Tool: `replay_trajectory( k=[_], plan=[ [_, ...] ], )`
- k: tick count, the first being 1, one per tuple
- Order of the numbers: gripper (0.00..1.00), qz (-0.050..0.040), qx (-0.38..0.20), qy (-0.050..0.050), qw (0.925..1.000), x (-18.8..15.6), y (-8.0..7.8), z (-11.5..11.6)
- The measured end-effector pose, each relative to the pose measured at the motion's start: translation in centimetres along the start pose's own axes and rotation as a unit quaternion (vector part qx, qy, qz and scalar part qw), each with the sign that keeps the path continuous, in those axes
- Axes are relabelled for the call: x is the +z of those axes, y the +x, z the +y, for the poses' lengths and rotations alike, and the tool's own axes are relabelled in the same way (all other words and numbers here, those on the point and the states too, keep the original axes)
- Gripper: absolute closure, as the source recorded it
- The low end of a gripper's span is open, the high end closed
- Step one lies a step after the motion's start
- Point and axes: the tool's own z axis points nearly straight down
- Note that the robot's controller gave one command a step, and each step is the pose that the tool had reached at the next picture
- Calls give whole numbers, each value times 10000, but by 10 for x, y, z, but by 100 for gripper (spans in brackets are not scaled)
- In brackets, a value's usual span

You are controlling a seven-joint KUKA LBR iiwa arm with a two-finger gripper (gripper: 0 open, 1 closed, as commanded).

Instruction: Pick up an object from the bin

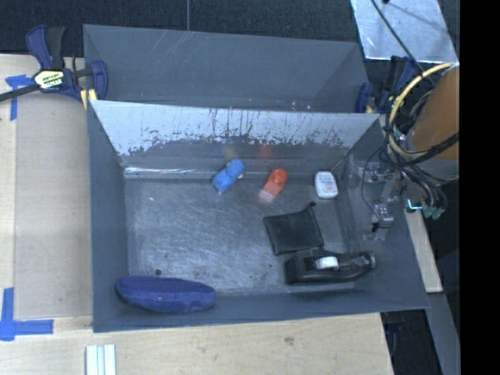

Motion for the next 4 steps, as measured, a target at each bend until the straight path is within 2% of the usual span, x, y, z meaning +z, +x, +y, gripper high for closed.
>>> replay_trajectory(
  k=[1,2,3,4],
  plan=[
    [0,-45,549,2,9985,97,3,63],
    [0,-84,1018,-1,9948,62,7,102],
    [0,-85,1266,2,9919,62,6,97],
    [0,-43,1541,-3,9880,95,14,94]
  ],
)
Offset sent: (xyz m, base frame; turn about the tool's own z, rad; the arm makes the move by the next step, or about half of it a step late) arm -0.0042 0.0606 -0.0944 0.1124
